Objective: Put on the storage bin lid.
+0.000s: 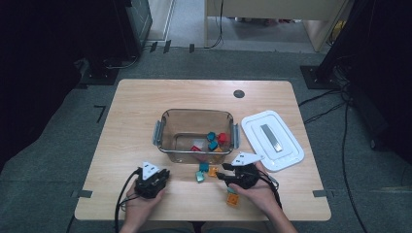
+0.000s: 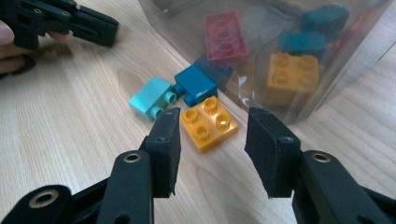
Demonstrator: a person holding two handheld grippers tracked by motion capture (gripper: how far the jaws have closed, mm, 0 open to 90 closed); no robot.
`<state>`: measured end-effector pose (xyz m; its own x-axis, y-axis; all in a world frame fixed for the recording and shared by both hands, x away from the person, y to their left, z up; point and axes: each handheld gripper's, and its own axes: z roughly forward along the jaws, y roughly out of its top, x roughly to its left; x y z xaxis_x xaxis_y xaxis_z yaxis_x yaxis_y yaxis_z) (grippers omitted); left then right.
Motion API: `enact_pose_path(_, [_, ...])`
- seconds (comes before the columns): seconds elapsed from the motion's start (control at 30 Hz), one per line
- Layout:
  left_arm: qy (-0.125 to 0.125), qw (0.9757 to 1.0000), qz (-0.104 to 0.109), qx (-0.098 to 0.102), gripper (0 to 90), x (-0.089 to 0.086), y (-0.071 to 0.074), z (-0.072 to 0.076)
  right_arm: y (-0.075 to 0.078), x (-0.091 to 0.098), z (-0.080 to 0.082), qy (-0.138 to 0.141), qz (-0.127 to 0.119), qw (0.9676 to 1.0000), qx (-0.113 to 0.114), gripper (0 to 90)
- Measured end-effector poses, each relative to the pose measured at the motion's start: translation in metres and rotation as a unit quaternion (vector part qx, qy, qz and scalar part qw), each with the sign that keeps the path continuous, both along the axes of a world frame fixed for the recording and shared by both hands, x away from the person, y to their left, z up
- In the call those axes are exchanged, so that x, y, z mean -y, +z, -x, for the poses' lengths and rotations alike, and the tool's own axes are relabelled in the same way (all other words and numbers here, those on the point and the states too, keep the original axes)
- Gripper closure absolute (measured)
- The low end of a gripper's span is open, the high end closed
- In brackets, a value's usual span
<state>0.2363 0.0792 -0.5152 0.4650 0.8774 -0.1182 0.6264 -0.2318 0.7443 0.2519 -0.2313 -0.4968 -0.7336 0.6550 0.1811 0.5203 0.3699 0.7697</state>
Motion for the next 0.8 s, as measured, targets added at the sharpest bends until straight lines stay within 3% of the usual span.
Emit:
enact_pose_path(0.33, [0.01,0.9996,-0.017,0.021,87.1,0.075,-0.003,-0.008,-0.006,0.005,0.007,0.007,0.004,1.0,-0.004,55.4])
enact_pose_path(0.57, [-0.031,0.9989,-0.024,0.027,89.0,0.12,-0.003,-0.009,-0.006,0.011,0.009,0.003,-0.002,1.0,-0.004,55.3])
enact_pose_path(0.67, [-0.051,0.9982,-0.02,0.026,86.6,0.129,-0.004,-0.007,-0.005,0.012,0.009,-0.001,-0.005,1.0,-0.002,55.2])
enact_pose_path(0.8, [-0.061,0.9978,0.007,0.026,81.0,0.113,0.001,-0.003,-0.002,0.009,0.01,0.0,-0.007,1.0,0.004,56.3])
